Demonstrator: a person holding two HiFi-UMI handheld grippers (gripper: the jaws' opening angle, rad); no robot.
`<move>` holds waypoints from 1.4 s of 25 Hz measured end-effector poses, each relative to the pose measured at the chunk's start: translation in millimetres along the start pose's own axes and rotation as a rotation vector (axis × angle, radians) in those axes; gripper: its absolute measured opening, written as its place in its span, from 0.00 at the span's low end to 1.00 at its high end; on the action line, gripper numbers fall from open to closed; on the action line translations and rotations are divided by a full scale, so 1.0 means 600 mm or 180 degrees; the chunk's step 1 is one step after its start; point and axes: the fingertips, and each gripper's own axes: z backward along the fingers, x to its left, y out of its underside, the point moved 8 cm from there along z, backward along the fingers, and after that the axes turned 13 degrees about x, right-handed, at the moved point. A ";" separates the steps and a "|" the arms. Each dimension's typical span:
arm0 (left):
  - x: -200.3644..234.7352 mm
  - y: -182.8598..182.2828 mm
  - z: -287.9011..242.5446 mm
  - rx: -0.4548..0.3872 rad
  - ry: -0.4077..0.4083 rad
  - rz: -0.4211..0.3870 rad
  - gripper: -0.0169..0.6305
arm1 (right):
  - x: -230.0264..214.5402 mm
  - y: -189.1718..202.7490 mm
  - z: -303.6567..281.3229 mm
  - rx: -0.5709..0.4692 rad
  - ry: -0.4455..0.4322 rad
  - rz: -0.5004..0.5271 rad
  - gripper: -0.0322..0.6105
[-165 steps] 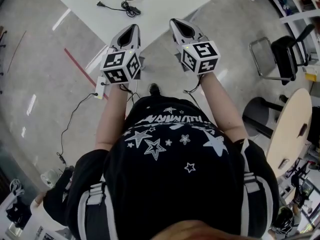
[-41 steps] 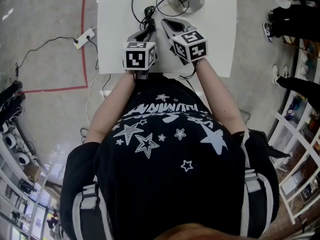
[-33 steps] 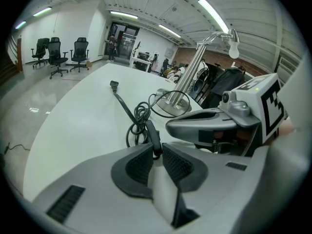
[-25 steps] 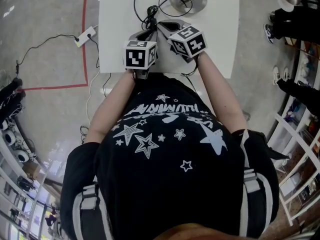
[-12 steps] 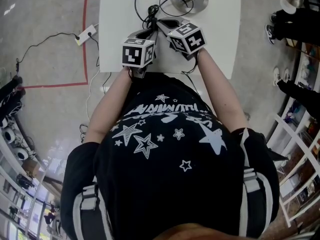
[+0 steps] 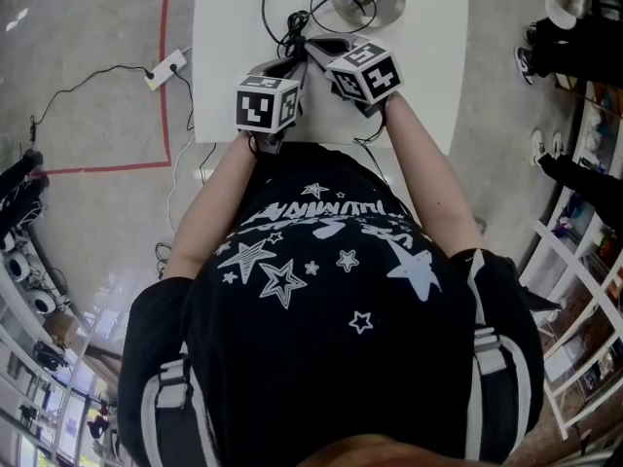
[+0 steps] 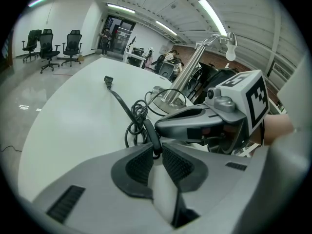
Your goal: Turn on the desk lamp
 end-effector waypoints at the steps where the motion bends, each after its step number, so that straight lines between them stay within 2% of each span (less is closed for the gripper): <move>1: 0.000 -0.001 0.000 -0.0002 0.0000 0.0003 0.13 | 0.000 -0.001 0.000 0.0001 -0.0001 -0.0004 0.05; 7: -0.001 0.000 0.000 -0.0011 -0.0003 -0.0030 0.13 | -0.003 0.003 0.005 -0.0150 0.0073 -0.0124 0.05; 12: -0.005 0.003 -0.001 -0.0024 -0.0129 -0.0128 0.14 | -0.013 0.014 0.019 -0.0265 0.0130 -0.0286 0.06; 25: -0.027 0.025 0.024 -0.0269 -0.0250 -0.0164 0.14 | 0.018 0.041 0.055 -0.0360 0.0197 -0.0190 0.05; 35: -0.049 0.046 0.064 -0.0561 -0.0396 -0.0168 0.14 | 0.061 0.062 0.099 -0.0528 0.0283 -0.0114 0.05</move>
